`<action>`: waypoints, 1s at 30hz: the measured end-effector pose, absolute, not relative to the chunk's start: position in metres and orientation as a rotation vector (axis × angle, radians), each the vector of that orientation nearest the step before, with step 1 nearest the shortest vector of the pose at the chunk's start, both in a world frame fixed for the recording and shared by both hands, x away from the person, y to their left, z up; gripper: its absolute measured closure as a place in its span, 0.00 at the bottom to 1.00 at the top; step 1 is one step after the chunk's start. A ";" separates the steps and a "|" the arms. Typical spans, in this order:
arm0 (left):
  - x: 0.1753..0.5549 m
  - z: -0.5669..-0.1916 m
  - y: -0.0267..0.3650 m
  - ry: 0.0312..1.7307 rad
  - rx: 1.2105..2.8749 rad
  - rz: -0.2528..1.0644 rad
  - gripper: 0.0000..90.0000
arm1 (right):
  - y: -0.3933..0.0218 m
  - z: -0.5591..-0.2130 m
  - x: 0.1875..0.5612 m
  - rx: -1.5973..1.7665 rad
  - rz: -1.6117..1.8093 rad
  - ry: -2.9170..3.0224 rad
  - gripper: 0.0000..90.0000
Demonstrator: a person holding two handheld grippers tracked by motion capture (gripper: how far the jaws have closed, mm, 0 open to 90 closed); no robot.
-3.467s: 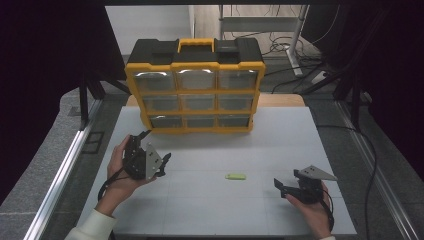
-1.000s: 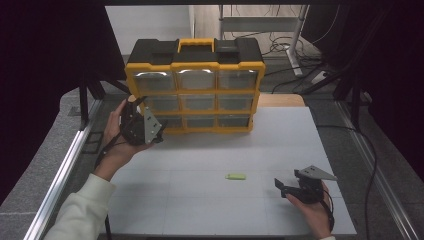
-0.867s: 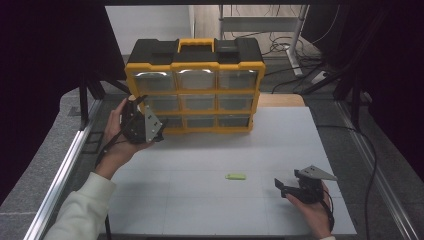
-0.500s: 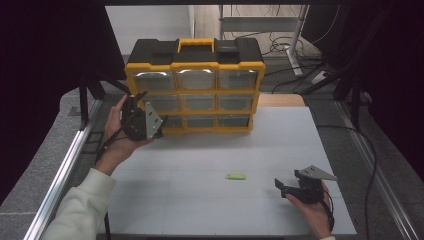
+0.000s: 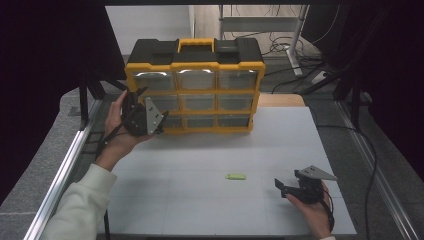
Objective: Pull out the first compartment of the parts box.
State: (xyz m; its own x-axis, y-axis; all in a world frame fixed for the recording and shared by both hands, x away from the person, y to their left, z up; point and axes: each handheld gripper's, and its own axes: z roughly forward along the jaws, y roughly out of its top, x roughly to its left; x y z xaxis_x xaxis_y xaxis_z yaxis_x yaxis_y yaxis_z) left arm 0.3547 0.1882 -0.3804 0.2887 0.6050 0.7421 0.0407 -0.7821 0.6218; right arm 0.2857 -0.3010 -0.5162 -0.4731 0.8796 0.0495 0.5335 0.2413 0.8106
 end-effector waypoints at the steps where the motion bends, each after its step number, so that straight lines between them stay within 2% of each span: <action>1: 0.355 -0.380 0.188 0.579 2.074 1.518 0.08 | -0.301 -0.516 0.286 1.293 1.116 2.102 0.17; 30: 0.372 -0.372 0.192 0.589 2.065 1.557 0.09 | -0.302 -0.516 0.286 1.306 1.116 2.096 0.17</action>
